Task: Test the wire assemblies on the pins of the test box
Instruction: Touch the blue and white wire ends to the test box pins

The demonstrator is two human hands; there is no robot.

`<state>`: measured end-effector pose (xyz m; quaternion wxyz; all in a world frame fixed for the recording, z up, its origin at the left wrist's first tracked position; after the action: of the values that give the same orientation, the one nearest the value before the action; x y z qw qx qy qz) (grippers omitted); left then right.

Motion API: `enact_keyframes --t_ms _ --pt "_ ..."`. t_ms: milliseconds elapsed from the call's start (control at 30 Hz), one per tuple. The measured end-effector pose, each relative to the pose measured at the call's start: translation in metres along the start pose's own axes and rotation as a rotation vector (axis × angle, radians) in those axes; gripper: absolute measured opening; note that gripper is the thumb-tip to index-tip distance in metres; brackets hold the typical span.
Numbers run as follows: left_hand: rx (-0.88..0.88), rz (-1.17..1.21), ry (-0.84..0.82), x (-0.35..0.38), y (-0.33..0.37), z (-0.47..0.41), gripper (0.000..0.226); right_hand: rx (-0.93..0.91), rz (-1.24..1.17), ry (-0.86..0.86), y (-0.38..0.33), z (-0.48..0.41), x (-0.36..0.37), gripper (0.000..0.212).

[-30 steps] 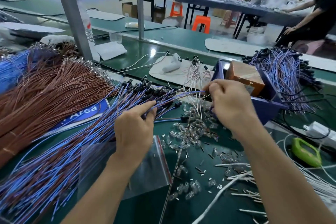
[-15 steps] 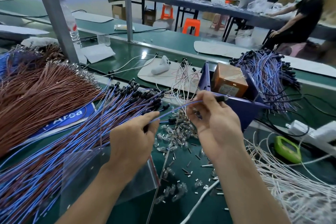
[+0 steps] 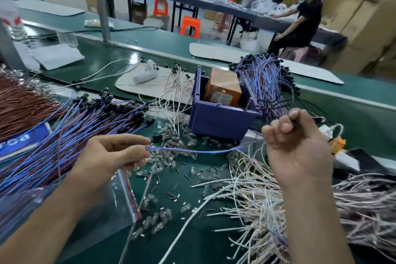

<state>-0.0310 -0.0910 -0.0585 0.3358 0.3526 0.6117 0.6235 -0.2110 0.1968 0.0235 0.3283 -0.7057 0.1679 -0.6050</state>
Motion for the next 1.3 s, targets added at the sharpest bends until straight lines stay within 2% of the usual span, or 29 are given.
enact_keyframes --t_ms 33,133,233,367,467,567,667,867,933,1000,1067,1167,1233,1300 --pt "-0.028 0.071 0.003 0.002 -0.002 -0.001 0.046 0.014 -0.004 0.008 0.002 0.001 -0.004 0.025" --pt "-0.076 0.175 0.033 0.009 -0.004 -0.005 0.014 0.045 0.074 0.035 0.011 0.004 -0.016 0.02" --pt "-0.07 0.187 0.051 0.02 0.004 -0.01 0.01 0.075 0.365 0.032 0.023 0.004 -0.02 0.027" --pt "0.014 0.14 -0.051 0.061 0.031 -0.019 0.017 0.145 0.779 -0.157 0.049 0.011 -0.001 0.027" --pt "0.036 0.067 -0.133 0.094 0.039 -0.025 0.018 0.148 0.911 -0.317 0.066 0.023 0.018 0.022" --pt "0.036 -0.012 -0.194 0.117 0.034 -0.027 0.015 0.187 0.789 -0.412 0.078 0.034 0.028 0.017" --pt "-0.01 -0.009 -0.169 0.124 0.022 -0.026 0.012 0.253 0.737 -0.425 0.091 0.039 0.024 0.017" --pt "-0.019 0.026 -0.054 0.12 0.01 -0.026 0.016 0.314 0.682 -0.218 0.108 0.035 0.005 0.005" --pt "-0.012 0.09 -0.046 0.12 0.011 -0.026 0.013 0.289 0.688 -0.172 0.107 0.032 0.001 0.014" --pt "-0.033 0.147 -0.079 0.122 0.008 -0.026 0.003 0.276 0.717 -0.154 0.106 0.031 -0.002 0.023" --pt "-0.084 0.146 -0.144 0.126 0.002 -0.024 0.016 0.274 0.714 -0.132 0.105 0.03 -0.004 0.023" --pt "-0.152 0.157 -0.213 0.131 -0.004 -0.022 0.015 0.282 0.669 -0.101 0.103 0.031 -0.006 0.018" --pt "-0.166 0.18 -0.171 0.13 -0.003 -0.022 0.009 0.29 0.647 -0.101 0.104 0.033 -0.005 0.023" --pt "-0.121 0.107 -0.008 0.118 -0.001 -0.026 0.016 0.281 0.647 -0.06 0.103 0.034 -0.005 0.033"
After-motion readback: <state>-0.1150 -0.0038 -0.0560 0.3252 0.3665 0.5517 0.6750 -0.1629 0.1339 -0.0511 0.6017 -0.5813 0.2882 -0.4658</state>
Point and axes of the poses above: each hand's wrist, its own z-axis away from the middle knuckle, its own x-axis out of the palm, y = z × x, the point moved 8 cm from there along -z, towards the middle knuckle, and after that the axes turned 4 degrees about -z, right-handed, at the moved point
